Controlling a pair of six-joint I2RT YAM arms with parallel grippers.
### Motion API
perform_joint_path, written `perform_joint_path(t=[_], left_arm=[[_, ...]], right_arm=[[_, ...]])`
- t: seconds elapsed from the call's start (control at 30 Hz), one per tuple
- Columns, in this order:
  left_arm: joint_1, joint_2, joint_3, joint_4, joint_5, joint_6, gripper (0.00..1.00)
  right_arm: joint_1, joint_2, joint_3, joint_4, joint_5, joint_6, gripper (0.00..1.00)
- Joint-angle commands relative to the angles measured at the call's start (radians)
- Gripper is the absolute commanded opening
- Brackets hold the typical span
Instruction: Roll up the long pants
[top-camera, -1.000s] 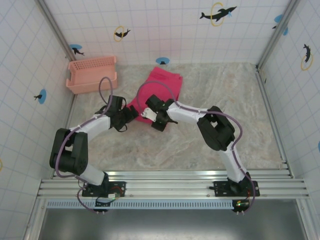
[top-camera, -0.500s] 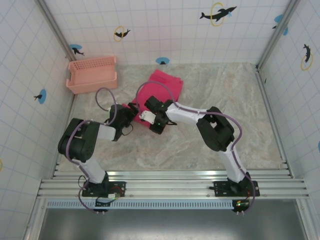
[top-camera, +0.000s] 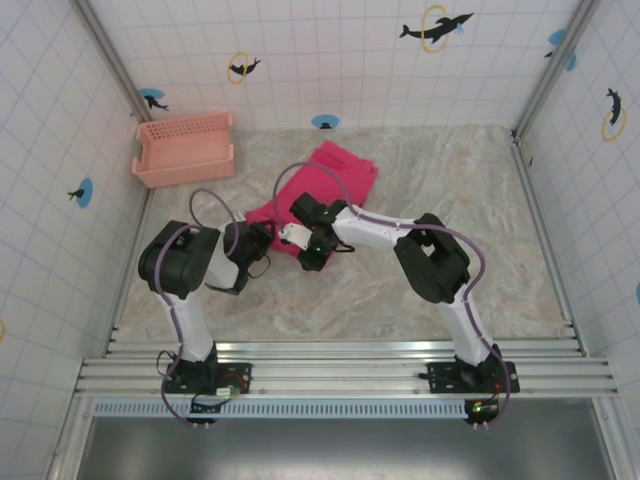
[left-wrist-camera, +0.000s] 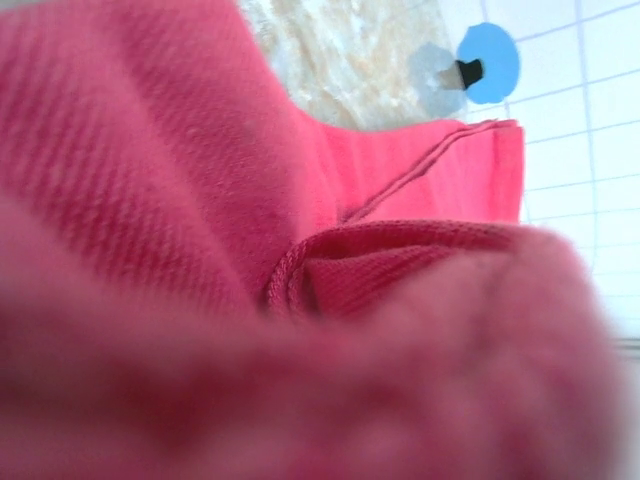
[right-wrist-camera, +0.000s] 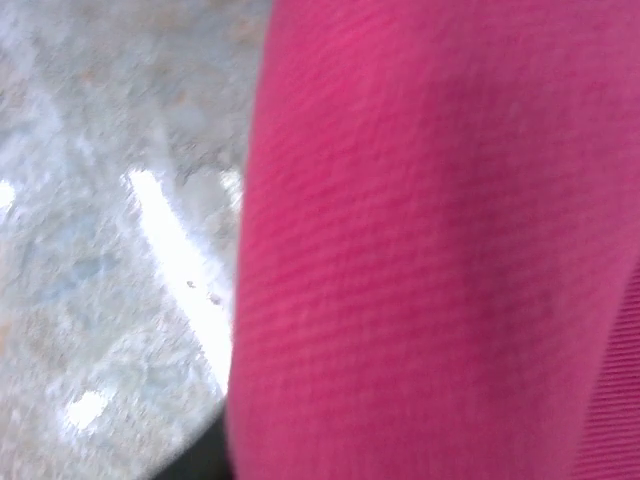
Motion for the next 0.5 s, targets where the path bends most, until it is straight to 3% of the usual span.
perform_joint_path(t=[0.0,0.07,0.27,0.37,0.47], left_arm=[[-0.005,-0.046,0.027,-0.543,-0.005,0.090,0.00],[-0.009,-0.102,0.135,-0.850,-0.034,0.168,0.00],[-0.010,-0.081,0.419,-1.386,-0.047,0.304,0.00],[-0.015,-0.004,0.541,-1.578,-0.035,0.313,0.00],[-0.027,0.047,0.622,-1.700,-0.057,0.309,0.00]], right_arm=[[0.012,-0.036,-0.100,-0.056,0.116,0.024,0.82],[0.025,-0.107,-0.144,-0.019,0.213,0.047,1.00],[0.159,-0.242,-0.205,0.054,0.615,0.080,0.99],[0.259,-0.239,-0.204,0.097,0.862,0.084,0.99],[0.324,-0.200,-0.193,0.140,1.002,0.094,0.99]])
